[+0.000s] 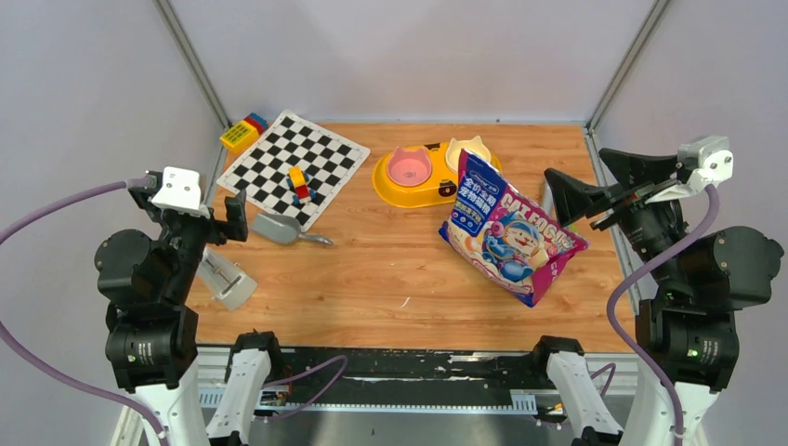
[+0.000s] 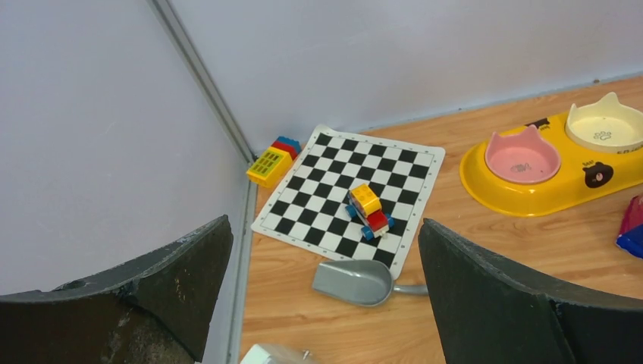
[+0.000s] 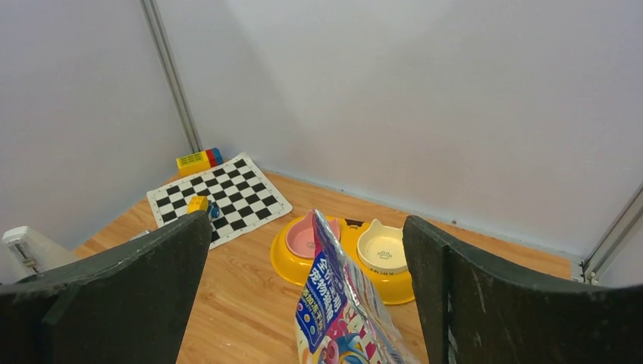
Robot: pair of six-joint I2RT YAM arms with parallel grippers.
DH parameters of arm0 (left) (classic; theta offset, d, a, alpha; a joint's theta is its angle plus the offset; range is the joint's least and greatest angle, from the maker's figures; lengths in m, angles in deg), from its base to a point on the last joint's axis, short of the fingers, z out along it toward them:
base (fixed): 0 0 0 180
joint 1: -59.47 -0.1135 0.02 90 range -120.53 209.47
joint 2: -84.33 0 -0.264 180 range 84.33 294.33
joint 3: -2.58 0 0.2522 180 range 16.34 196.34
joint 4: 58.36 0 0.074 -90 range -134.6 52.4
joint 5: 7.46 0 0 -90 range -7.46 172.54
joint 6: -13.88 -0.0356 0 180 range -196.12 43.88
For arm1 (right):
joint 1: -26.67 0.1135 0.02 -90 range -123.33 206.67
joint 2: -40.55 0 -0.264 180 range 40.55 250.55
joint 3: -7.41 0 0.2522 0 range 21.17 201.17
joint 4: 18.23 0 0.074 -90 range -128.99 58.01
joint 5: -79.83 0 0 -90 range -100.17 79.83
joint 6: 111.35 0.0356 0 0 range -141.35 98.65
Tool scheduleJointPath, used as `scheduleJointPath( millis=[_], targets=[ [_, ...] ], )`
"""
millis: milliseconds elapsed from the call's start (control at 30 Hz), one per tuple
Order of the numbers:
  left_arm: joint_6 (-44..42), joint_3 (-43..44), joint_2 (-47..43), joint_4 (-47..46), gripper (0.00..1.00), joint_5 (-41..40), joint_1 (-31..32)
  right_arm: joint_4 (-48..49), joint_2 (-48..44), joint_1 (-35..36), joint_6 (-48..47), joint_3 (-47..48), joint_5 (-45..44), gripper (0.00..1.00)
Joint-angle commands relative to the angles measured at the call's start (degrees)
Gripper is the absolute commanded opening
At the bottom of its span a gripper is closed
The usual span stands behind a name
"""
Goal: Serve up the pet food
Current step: Adjust the pet food bag at the center of the board.
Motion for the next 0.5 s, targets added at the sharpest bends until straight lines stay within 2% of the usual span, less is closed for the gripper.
scheduleJointPath(
  millis=[0,200,467],
  targets=[
    [-0.98,1.77,-0.31,-0.51,1.0,-0.26,-0.49,0.05,0.47,-0.18,-0.04,0.61,-0.83,1.0],
    [-3.07,0.93,-0.04,-0.07,1.0,2.05,-0.44,0.18,1.11,-0.18,-5.43,-0.69,4.18,1.0],
    [-10.41,-3.37,0.11,3.67,1.0,13.6,-0.4,4.4,2.8,-0.18,-10.17,-5.09,9.12,1.0]
  ],
)
